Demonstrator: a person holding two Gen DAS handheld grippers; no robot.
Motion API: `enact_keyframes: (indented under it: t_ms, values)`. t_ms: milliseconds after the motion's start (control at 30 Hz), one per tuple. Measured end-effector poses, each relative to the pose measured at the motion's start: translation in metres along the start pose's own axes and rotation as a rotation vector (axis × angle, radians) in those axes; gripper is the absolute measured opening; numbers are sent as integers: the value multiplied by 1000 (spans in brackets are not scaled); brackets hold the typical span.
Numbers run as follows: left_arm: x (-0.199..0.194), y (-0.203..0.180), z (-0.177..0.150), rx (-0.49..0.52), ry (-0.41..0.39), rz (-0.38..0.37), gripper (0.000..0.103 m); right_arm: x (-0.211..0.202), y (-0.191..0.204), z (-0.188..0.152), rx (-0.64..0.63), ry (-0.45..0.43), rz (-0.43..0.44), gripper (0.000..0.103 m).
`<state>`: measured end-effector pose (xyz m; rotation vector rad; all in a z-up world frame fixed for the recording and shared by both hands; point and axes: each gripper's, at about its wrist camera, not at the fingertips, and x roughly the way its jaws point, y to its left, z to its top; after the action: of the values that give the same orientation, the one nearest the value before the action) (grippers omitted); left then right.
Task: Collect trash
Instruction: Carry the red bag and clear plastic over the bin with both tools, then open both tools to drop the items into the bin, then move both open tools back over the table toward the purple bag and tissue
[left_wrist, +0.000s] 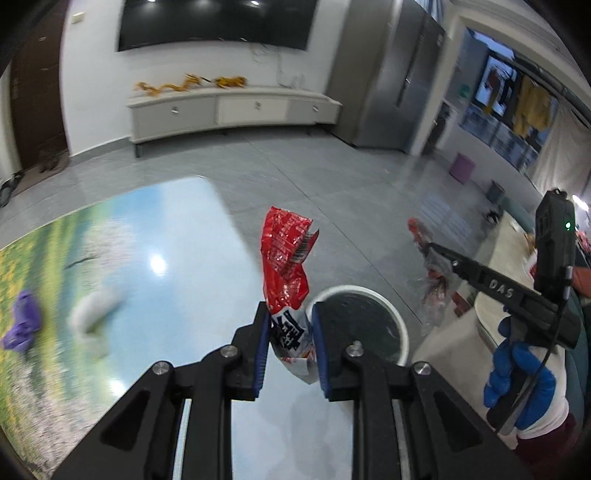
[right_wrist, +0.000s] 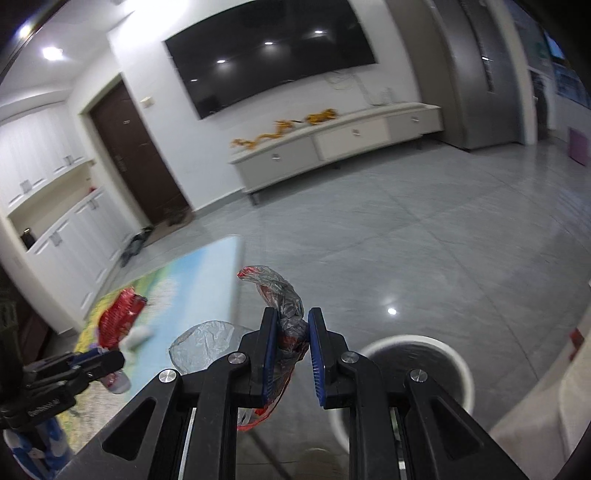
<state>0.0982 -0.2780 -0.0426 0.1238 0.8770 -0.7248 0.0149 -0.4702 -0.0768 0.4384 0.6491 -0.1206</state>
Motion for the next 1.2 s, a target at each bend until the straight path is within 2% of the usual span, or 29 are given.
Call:
enact_keyframes:
  t_ms: [200,433,567,600,633,700,933,1200]
  values:
    - [55,-53,8,53,94,-50,21,10,-55,-20,60,51,-102,16]
    - [104,-101,17,98,157,-95,23,34,-97,-34,114,111,-149,17]
    - [121,-109,19,87,184,-121,36,43,-112,-39,143,134,-166,20]
    - [124,-110,20,78,188,-131,44,46,-116,-40,152,138,-166,20]
    - [124,-111,20,71,188,-138,51,47,-119,-41,162,143,-169,20]
    - [125,-113,21,65,184,-147,55,48,-123,-44,173,148,-174,21]
    - [122,-108,21,65,181,-125,55,49,-130,-47,196,158,-175,25]
    - [91,-88,14,67,143,-77,55,34,-119,-42,201,139,-156,26]
